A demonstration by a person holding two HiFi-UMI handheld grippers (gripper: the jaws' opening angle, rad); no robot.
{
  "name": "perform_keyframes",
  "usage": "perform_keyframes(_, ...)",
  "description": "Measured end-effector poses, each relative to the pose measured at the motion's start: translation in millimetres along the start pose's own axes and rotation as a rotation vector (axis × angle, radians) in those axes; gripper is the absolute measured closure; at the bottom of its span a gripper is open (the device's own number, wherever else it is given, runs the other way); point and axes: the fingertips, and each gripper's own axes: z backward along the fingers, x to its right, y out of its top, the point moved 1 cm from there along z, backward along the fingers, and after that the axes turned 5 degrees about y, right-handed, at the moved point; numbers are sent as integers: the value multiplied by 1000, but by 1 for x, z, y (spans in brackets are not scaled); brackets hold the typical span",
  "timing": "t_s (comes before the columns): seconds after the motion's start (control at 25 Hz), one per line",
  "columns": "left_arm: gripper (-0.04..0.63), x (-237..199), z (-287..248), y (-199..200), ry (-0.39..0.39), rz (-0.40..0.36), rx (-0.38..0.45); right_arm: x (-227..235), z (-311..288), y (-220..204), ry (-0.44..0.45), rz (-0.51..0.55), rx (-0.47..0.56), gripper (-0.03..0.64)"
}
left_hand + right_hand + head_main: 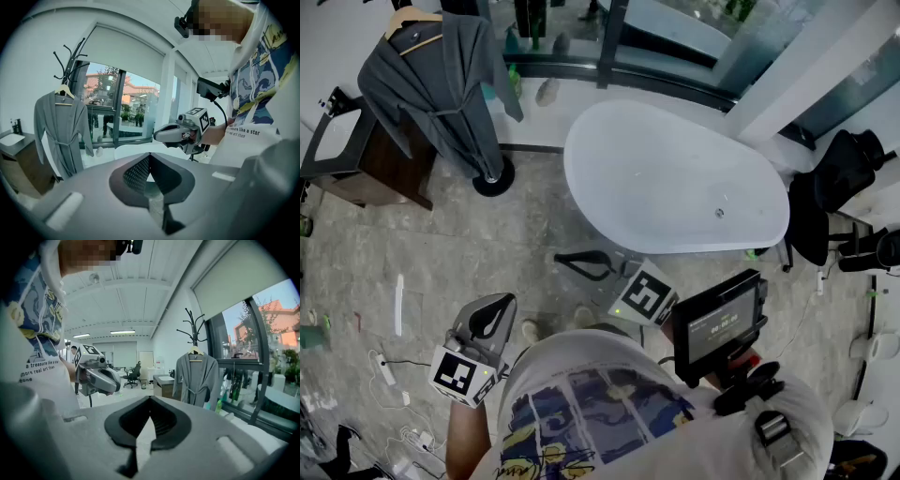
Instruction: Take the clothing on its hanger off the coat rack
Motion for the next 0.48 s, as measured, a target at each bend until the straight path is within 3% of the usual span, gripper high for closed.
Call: perform_keyframes(0.48,594,7,-33,3,22,-17,16,0,-7,-6,123,50,-36,615)
